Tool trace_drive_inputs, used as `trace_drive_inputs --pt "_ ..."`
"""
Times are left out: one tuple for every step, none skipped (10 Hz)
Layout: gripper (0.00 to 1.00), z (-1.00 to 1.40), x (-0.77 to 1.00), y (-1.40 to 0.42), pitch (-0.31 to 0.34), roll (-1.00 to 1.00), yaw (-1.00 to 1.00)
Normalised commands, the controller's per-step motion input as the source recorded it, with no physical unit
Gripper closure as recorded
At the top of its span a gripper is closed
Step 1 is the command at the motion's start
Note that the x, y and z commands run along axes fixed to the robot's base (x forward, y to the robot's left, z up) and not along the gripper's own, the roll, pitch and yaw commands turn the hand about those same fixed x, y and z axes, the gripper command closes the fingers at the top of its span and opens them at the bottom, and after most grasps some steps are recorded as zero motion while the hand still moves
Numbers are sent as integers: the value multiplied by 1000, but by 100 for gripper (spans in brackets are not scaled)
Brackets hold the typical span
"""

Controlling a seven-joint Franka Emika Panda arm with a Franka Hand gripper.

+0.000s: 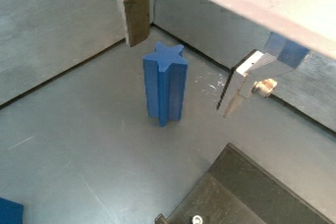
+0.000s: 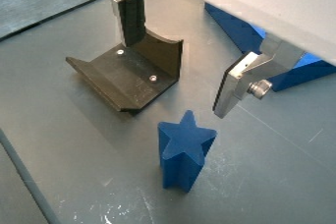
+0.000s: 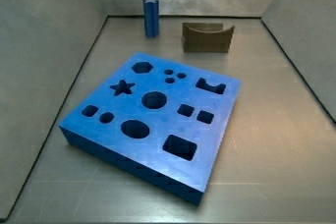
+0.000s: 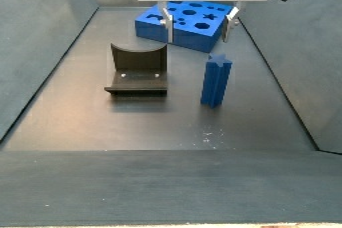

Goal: Pick up the star object. Move to above the board. Insert the star object.
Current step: Pick up the star object.

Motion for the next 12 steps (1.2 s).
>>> trace_drive_inputs --pt "0 0 -9 34 -60 -129 0" --pt "0 0 -237 117 -194 -174 -9" --pt "0 103 -126 200 -149 -309 0" --pt "0 -74 -546 309 -146 -163 -137" --pt "0 0 -131 0 -6 0 -77" --pt "0 0 0 49 0 0 0" --pt "0 -660 -271 194 -251 -71 491" --pt "0 -857 -17 257 -194 0 929" --pt "0 -614 -63 260 -129 -97 777" --pt "0 -40 -6 0 -97 -106 180" --pt "0 -11 0 0 -6 0 0" --pt "0 -497 -34 -86 -174 11 0"
